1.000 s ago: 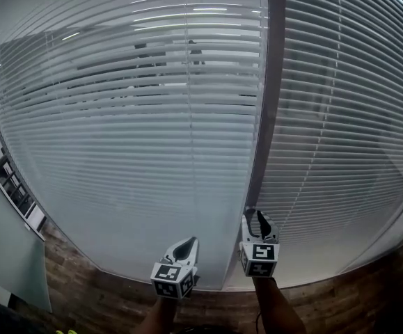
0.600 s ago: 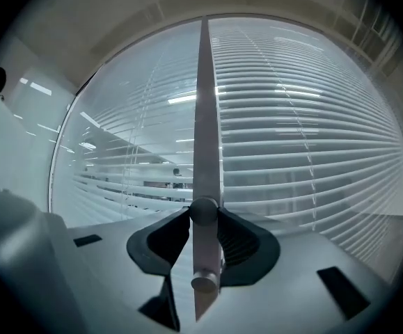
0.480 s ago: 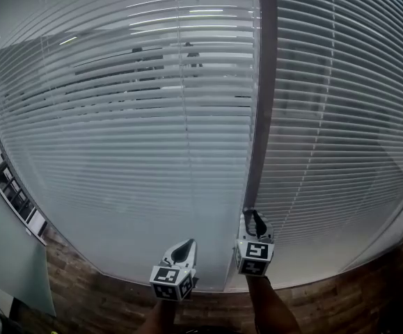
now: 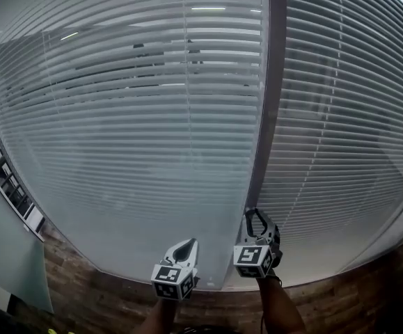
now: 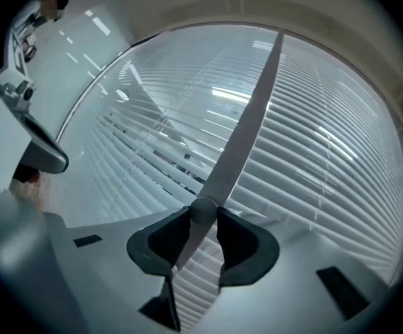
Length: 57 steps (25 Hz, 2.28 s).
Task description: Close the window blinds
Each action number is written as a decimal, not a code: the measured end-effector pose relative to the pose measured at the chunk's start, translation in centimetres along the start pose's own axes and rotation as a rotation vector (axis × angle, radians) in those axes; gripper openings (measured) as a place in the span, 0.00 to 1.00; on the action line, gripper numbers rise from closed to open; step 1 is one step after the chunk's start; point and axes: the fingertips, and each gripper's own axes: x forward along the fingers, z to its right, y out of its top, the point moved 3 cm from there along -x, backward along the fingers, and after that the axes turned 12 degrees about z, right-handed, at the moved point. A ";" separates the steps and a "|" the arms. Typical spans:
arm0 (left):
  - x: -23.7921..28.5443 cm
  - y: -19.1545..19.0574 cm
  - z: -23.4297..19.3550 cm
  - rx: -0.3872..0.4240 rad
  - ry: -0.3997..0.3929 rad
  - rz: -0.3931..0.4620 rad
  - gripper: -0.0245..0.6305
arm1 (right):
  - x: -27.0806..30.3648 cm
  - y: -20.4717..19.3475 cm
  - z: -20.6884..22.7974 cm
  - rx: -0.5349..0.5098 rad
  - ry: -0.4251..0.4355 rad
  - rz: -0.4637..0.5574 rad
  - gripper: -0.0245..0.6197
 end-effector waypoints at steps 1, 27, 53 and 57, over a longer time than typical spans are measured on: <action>0.0 0.1 0.1 -0.001 0.003 -0.008 0.04 | 0.0 -0.1 -0.1 -0.050 0.008 -0.005 0.23; 0.0 -1.3 0.0 0.025 -0.033 -0.012 0.04 | -0.5 -0.3 -2.3 -1.155 0.398 -0.045 0.23; -0.2 -1.6 -0.4 0.034 -0.010 -0.039 0.04 | -0.8 -0.2 -0.3 0.364 -0.072 0.017 0.26; -0.3 -1.6 -0.2 0.031 -0.016 -0.038 0.04 | -0.6 -0.3 -0.3 0.400 -0.151 0.011 0.26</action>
